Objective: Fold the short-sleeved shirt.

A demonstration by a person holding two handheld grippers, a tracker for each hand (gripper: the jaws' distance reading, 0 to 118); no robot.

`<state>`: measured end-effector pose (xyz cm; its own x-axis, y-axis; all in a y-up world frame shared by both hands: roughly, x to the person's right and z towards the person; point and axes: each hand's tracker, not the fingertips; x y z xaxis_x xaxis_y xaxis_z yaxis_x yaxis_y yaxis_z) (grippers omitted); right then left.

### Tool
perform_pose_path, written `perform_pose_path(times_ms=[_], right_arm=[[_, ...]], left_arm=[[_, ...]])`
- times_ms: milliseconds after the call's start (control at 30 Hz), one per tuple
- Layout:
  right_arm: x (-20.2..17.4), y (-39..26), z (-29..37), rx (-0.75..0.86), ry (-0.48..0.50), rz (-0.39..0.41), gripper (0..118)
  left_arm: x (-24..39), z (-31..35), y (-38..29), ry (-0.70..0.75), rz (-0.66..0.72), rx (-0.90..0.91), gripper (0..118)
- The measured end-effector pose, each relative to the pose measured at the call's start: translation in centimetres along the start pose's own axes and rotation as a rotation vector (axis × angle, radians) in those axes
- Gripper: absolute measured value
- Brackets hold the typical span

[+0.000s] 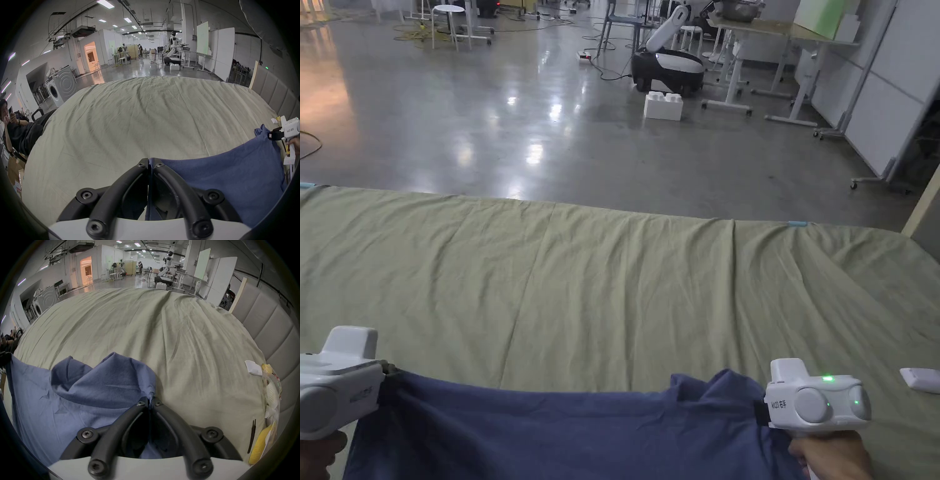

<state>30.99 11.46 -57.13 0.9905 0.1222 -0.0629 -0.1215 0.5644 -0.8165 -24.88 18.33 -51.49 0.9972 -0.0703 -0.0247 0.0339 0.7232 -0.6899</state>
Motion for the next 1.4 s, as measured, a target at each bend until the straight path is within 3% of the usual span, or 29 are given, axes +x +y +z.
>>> perform_pose_path(times_ms=[67, 333, 800, 1400], right_arm=[[-0.2, 0.3, 1.6, 0.083, -0.044, -0.004, 3], [-0.3, 1.5, 10.8, 0.3, -0.07, -0.017, 3], [1.5, 2.9, 29.5, 0.661, -0.126, -0.058, 3], [2.9, 11.7, 42.5, 0.883, -0.201, -0.038, 3]], left_arm=[[-0.1, 0.7, 0.3, 0.0, 0.009, 0.015, 5], [-0.5, 6.0, 2.3, -0.022, 0.026, 0.109, 5], [-3.3, 20.4, 7.7, -0.018, 0.074, 0.358, 5], [-4.1, 29.0, 17.9, 0.032, 0.022, 0.546, 5]])
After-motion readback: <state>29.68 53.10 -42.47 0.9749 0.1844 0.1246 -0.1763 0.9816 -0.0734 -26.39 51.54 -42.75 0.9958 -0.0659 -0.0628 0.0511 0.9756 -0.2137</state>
